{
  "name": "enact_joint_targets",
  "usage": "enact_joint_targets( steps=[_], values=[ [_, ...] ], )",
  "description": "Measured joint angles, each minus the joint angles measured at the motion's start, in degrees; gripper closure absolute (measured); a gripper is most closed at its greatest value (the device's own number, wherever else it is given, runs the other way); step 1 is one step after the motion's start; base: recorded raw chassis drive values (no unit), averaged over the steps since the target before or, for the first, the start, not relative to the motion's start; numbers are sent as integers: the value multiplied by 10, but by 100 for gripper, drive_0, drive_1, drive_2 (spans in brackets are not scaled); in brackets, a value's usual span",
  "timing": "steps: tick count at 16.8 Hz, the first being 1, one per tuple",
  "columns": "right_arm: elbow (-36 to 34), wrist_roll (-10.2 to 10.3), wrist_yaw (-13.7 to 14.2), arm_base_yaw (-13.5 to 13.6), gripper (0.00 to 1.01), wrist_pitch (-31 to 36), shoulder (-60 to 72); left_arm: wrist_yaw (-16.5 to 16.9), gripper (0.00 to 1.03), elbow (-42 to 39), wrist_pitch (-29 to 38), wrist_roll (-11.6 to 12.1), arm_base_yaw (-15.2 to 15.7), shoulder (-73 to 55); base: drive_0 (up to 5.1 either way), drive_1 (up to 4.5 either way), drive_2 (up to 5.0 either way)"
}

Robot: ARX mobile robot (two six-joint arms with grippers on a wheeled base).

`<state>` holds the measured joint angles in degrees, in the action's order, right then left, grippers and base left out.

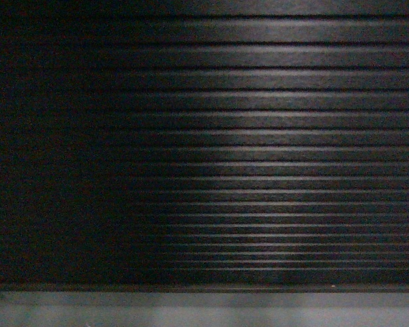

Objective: Place dark red mango on scale at checkout

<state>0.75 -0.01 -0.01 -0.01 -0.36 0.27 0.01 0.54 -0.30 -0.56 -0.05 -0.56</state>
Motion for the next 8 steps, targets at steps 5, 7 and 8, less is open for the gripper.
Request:
enact_joint_targets(
  steps=[5, 7, 8],
  values=[
    [0, 0, 0, 0, 3, 1, 0, -1, 5, 0, 1, 1, 0, 0, 0, 0, 0],
    [0, 0, 1, 0, 3, 2, 0, 0, 5, 0, 1, 2, 0, 0, 0, 0, 0],
    [0, -1, 0, 0, 3, 1, 0, -1, 5, 0, 1, 2, 0, 0, 0, 0, 0]
  ],
)
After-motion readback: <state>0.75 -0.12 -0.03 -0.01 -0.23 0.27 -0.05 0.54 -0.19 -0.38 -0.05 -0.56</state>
